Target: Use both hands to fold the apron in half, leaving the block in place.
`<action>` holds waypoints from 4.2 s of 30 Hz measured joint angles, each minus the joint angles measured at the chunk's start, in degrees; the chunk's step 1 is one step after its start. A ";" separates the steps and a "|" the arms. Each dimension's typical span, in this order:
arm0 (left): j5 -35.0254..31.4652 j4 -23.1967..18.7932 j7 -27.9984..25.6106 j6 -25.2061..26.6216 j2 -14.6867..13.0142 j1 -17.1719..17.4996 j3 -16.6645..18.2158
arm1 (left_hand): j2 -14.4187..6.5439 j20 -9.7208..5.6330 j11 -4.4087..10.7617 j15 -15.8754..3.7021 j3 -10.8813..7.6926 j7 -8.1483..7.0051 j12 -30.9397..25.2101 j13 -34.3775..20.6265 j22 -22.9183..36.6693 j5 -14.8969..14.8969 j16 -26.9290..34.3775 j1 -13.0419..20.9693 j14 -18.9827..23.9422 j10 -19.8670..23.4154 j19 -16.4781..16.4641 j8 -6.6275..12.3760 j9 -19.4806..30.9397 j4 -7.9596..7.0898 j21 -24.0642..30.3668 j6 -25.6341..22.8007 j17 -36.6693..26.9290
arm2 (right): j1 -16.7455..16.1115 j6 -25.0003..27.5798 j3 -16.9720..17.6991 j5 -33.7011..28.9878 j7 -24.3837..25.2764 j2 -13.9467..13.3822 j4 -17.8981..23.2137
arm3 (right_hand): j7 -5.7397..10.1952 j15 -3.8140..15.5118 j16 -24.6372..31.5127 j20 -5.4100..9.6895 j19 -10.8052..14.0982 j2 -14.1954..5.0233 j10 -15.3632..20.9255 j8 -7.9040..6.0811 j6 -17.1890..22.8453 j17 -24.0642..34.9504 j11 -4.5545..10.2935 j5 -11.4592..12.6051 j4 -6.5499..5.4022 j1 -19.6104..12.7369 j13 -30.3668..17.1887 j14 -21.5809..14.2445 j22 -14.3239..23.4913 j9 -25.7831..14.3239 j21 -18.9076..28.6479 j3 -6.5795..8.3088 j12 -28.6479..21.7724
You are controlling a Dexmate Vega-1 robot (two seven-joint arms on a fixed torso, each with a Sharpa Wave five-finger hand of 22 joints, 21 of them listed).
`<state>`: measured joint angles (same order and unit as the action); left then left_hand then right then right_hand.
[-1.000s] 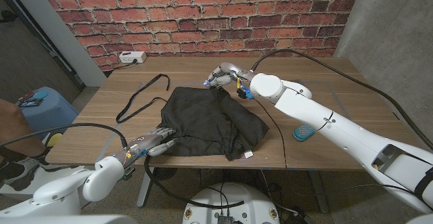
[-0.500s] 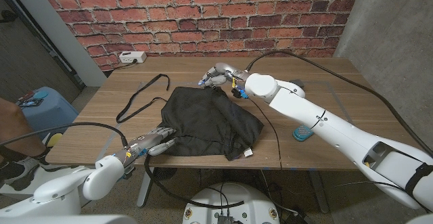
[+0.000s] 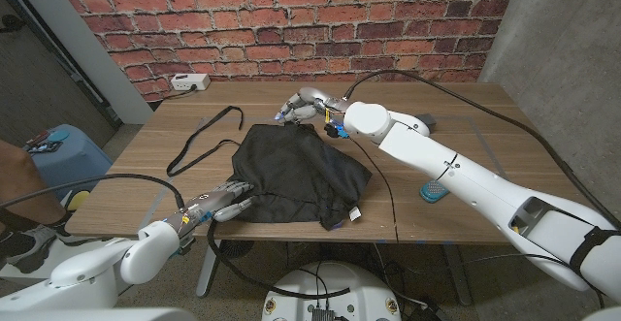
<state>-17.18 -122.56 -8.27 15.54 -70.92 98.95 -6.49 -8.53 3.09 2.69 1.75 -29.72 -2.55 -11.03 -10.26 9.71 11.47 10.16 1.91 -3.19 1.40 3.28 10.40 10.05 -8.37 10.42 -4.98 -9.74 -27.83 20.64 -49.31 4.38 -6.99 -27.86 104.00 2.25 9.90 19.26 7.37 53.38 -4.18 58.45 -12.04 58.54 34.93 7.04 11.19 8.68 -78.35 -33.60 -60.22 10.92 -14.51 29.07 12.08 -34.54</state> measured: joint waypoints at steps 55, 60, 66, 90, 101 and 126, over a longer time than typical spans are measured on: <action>4.29 -0.16 -2.61 0.75 -3.44 -4.27 -5.48 | 0.01 -0.19 0.29 0.10 -0.64 0.02 0.08 0.02 0.03 -0.25 -0.20 0.61 -0.12 -0.32 0.19 -0.22 -0.08 0.16 0.12 0.04 0.29 | 5.53 -5.92 -4.71 0.92 -6.16 8.81 -12.15 | 0.00 0.29 -1.77 -0.21 -0.83 0.08 0.06 0.00 0.00 0.53 0.05 -0.18 -0.01 -0.54 -0.03 -0.90 0.01 -0.27 1.72 -0.49 0.71; 4.85 -0.25 -3.13 0.84 -3.86 -4.51 -5.96 | 0.01 -0.18 0.29 0.10 -0.64 -0.14 0.20 0.02 0.03 -0.24 -0.20 0.61 -0.12 -0.32 0.20 -0.33 -0.08 0.15 0.13 -0.11 0.30 | 6.01 -6.06 -5.31 0.81 -6.57 9.85 -13.72 | 0.00 0.29 -1.77 -0.21 -0.83 0.07 0.06 0.00 0.00 0.52 0.06 -0.18 -0.01 -0.55 -0.30 -0.90 0.01 -0.27 1.72 -0.49 0.77; 5.57 -0.34 -3.78 0.85 -4.38 -4.65 -6.35 | 0.18 -0.15 0.29 0.10 -1.03 -0.14 0.00 0.01 0.03 -0.23 -0.23 0.77 -0.12 -0.32 0.24 -0.33 -0.07 0.24 0.13 -0.11 0.29 | 6.52 -6.32 -6.02 0.83 -7.20 11.06 -15.56 | 0.00 0.28 -2.18 -0.21 -0.83 -0.08 0.06 0.00 0.00 0.52 0.05 -0.19 -0.08 -0.70 -0.30 -0.90 0.01 -0.27 1.72 -0.56 0.93; 9.05 -1.29 -6.30 1.32 -7.25 -3.80 -6.56 | 0.24 -0.32 0.39 0.08 -1.42 -0.01 0.00 -0.05 0.03 -0.23 -0.18 0.83 -0.11 -0.41 0.07 0.02 0.02 0.31 0.21 -0.24 0.24 | 8.01 -7.51 -7.63 1.10 -8.34 14.47 -21.05 | 0.00 0.36 -2.95 -0.20 -1.44 -0.22 0.07 0.40 0.00 0.79 0.06 -0.21 0.00 -0.83 -0.07 -1.34 -0.26 -0.26 2.60 -1.10 1.59; 10.75 -2.20 -7.58 2.48 -8.68 -2.78 -5.88 | 0.24 -0.32 0.39 -0.14 -1.42 -0.01 0.00 -0.06 0.04 -0.23 -0.18 0.83 0.12 -0.40 0.07 0.02 0.07 0.31 0.46 -0.24 0.24 | 8.42 -8.43 -8.13 1.08 -8.88 15.54 -22.72 | 0.00 0.70 -3.17 -0.19 -1.44 -0.22 0.68 0.40 0.00 0.63 0.05 -0.21 0.00 -0.82 0.73 -1.40 -0.26 -0.12 2.94 -1.10 2.06; 11.91 -3.28 -8.57 3.82 -9.46 -5.03 -7.99 | 0.24 -0.21 0.39 -0.13 -1.90 -0.01 0.00 -0.08 0.06 -0.23 -0.18 0.83 0.11 -0.39 -0.02 0.02 0.05 0.31 0.45 -0.23 0.23 | 9.22 -10.10 -8.98 0.70 -9.34 17.97 -25.46 | -0.43 0.83 -4.23 -0.54 -2.60 -0.21 0.03 0.69 -1.69 0.37 -0.16 -0.21 -0.39 -0.81 1.70 -1.20 -0.53 -0.13 3.26 -1.49 3.66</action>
<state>-5.28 -125.84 -16.84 19.36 -80.37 93.92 -14.48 -8.30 2.88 3.08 1.62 -31.62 -2.56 -11.03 -10.34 9.76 11.25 9.98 2.74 -3.07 1.00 3.26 10.42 10.11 -8.06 10.86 -5.22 -9.51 -18.61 10.54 -58.29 5.09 -16.32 -9.90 78.54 1.82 10.72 15.03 6.83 50.78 -4.39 58.48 -11.36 56.85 35.30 6.88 10.97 8.29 -79.16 -31.90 -61.42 10.38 -14.64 32.33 10.59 -30.88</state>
